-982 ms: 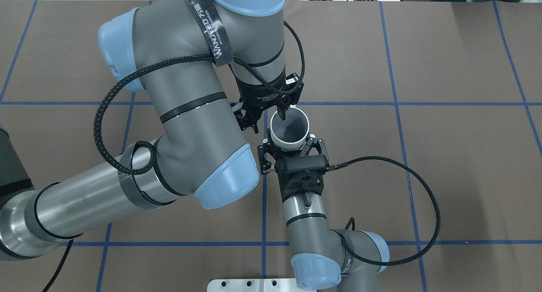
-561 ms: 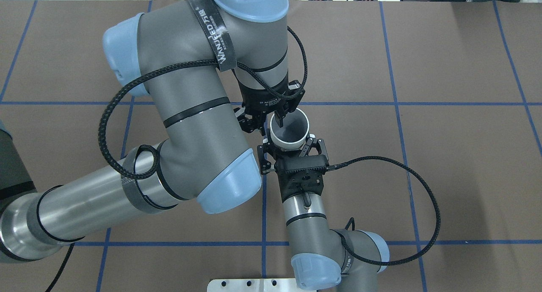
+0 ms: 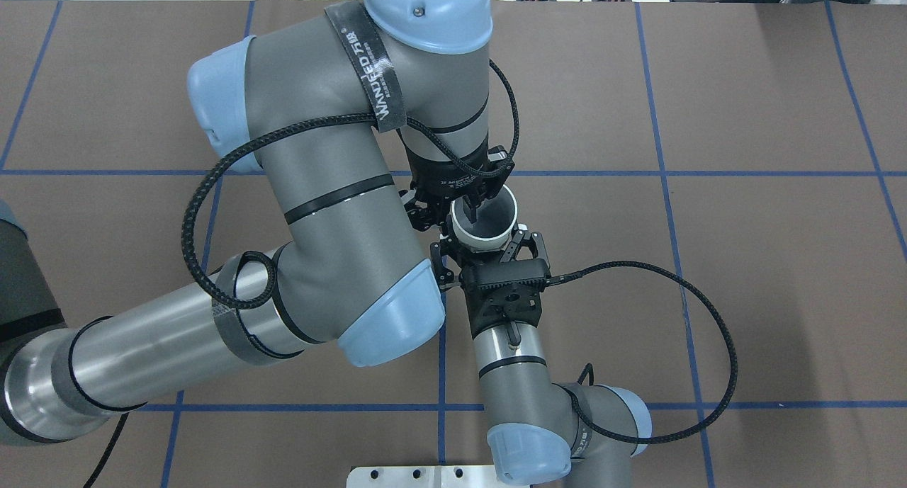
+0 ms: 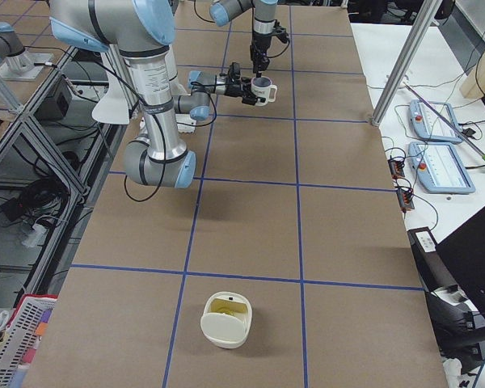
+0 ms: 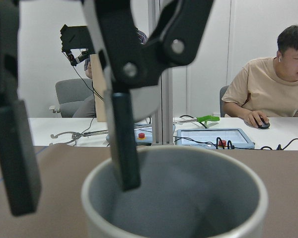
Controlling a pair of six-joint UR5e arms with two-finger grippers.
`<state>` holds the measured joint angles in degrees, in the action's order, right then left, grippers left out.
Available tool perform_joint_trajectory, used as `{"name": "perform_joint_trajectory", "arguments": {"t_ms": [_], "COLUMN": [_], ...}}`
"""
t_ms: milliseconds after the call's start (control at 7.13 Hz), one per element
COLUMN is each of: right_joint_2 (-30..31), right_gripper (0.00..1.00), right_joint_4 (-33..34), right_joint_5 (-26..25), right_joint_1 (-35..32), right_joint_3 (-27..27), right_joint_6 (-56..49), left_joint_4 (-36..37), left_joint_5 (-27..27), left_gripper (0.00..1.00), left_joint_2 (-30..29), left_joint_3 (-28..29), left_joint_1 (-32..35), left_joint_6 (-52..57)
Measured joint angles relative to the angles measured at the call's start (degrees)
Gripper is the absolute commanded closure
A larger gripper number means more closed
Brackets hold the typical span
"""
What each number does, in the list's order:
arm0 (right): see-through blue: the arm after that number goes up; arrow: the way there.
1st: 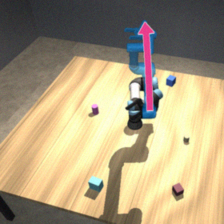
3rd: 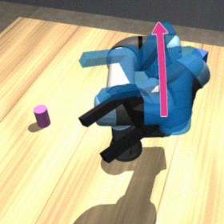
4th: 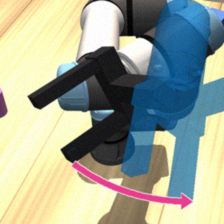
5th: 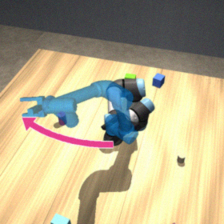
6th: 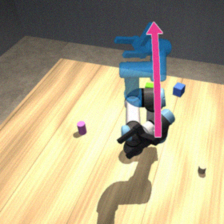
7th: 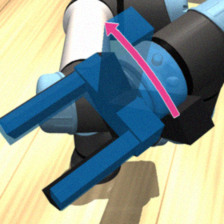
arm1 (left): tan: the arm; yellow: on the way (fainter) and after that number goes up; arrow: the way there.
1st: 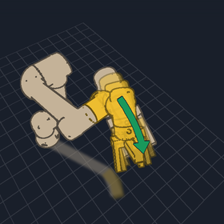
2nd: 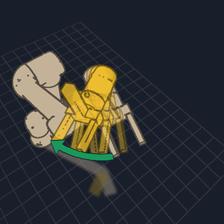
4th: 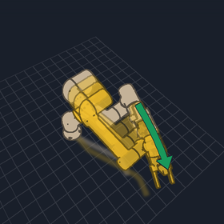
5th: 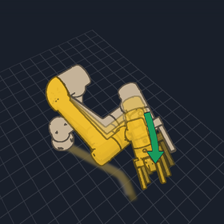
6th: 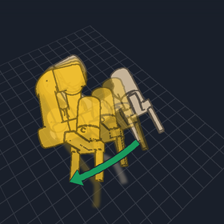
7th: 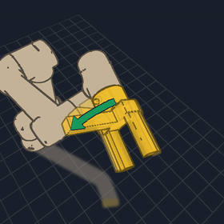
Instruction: Left arm hands cup to right arm to dump lemon
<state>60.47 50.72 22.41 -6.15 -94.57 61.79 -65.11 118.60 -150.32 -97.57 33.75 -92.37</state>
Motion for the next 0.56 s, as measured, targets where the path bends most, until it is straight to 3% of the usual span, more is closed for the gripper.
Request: {"name": "perform_joint_trajectory", "arguments": {"t_ms": [561], "right_joint_2": [0.0], "right_gripper": [1.00], "right_joint_4": [-0.1], "right_joint_5": [-0.1], "right_joint_1": [0.0], "right_joint_3": [-0.1], "right_joint_6": [0.0], "left_joint_4": [-0.2], "left_joint_5": [-0.1], "left_gripper": [0.58], "left_joint_2": [-0.7], "left_joint_3": [1.4], "left_joint_1": [-0.4], "left_joint_6": [0.0]}}
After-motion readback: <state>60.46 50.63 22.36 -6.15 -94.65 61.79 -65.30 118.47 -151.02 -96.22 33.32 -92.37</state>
